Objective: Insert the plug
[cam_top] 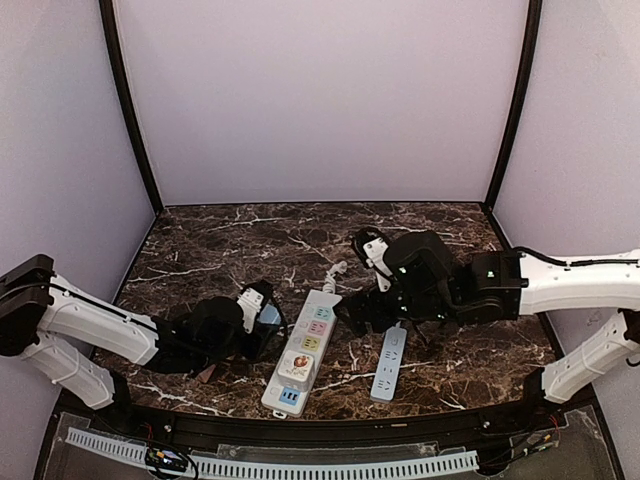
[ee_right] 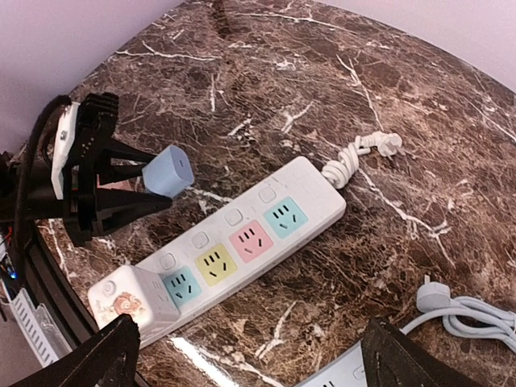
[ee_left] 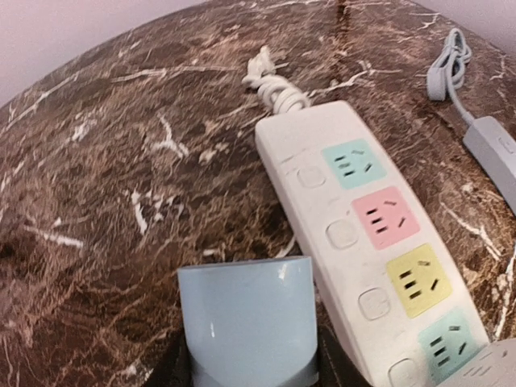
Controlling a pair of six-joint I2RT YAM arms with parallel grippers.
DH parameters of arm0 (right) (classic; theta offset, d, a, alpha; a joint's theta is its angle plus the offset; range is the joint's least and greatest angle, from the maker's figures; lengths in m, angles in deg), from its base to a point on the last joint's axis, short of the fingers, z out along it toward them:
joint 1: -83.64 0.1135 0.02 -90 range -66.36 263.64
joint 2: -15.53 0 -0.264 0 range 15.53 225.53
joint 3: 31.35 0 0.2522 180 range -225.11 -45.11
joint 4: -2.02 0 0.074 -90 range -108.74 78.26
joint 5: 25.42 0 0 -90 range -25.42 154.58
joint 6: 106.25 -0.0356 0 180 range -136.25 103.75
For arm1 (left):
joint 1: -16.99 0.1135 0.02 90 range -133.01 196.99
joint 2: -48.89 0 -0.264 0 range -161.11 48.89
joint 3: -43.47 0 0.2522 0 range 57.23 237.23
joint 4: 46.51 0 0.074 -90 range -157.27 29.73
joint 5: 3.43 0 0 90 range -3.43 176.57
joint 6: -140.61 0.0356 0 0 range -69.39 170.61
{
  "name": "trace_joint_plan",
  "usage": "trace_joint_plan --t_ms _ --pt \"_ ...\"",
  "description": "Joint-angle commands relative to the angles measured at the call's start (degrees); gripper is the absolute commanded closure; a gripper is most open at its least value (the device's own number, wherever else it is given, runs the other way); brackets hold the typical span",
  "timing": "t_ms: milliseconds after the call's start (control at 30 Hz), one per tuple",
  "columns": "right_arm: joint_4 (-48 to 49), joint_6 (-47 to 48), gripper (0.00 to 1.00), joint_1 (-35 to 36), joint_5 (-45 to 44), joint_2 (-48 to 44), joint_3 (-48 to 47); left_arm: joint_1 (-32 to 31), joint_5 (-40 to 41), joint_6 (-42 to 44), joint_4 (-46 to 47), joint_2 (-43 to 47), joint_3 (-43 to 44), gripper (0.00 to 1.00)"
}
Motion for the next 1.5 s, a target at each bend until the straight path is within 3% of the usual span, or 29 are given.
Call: trace_joint_plan --t_ms 0,267,667,1467 --pt "0.95 2.45 0.05 -1.45 6.36 2.47 -4.88 -0.23 -5.53 10.90 14.49 2.27 -2.34 0.99" --pt "-0.58 2.06 0.07 -2.53 12.39 6.54 -9.96 -0.20 -17.17 23.83 22.41 3.53 -2.51 0.99" --pt "2.26 -1.74 0.16 -5.35 24.21 8.02 -9.19 -0.20 -30.39 29.27 24.10 6.51 -2.32 0.99" --pt "6.67 -5.06 0.53 -5.66 30.91 15.72 -12.12 -0.27 -30.24 31.89 24.40 3.10 -0.31 0.99"
